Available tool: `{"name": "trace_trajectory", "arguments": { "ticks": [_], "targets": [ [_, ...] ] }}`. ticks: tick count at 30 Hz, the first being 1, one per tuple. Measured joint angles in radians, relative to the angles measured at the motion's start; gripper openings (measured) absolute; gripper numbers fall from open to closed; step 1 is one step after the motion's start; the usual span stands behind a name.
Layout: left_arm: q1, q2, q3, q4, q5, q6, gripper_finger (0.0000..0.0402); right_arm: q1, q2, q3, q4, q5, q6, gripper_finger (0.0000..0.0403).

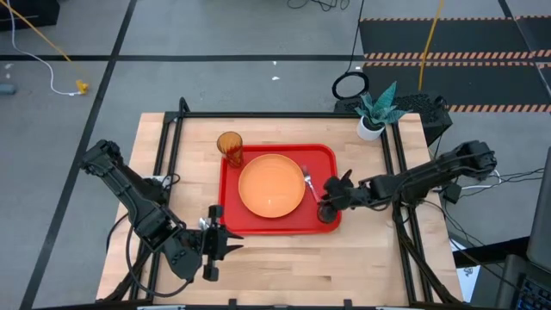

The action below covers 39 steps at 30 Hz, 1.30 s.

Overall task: Pick and place plate/cup/fork/spoon on tray
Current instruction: Put the pink fork on the red tray to the right of the orange plate

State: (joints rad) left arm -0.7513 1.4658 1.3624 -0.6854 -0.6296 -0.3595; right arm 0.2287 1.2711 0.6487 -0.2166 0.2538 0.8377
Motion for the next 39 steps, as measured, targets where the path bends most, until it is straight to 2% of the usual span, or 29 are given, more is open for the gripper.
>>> {"name": "trace_trajectory", "arguments": {
  "ticks": [4,9,14,19,33,39],
  "targets": [
    [0.01,0.0,0.0,0.009,0.0,0.0,0.0088,0.004,-0.001,0.0,-0.056,-0.052,-0.345,0.0096],
    [0.03,0.0,0.0,0.048,0.0,-0.001,0.0088,-0.013,0.017,0.0,-0.033,-0.046,-0.599,0.0048],
    [0.042,0.0,0.0,0.069,-0.001,-0.002,0.0088,-0.039,0.08,0.0,-0.002,-0.102,-0.684,0.0004],
    [0.044,0.0,0.0,0.072,-0.001,-0.001,0.0088,-0.043,0.123,0.0,0.026,-0.104,-0.723,0.0007],
    [0.044,0.0,0.0,0.069,-0.001,0.025,0.0088,-0.046,0.125,0.0,0.003,-0.102,-0.729,0.0],
    [0.044,0.0,0.0,0.072,-0.001,0.01,0.0088,-0.046,0.179,0.0,0.022,-0.101,-0.723,0.0]
  ]
}}
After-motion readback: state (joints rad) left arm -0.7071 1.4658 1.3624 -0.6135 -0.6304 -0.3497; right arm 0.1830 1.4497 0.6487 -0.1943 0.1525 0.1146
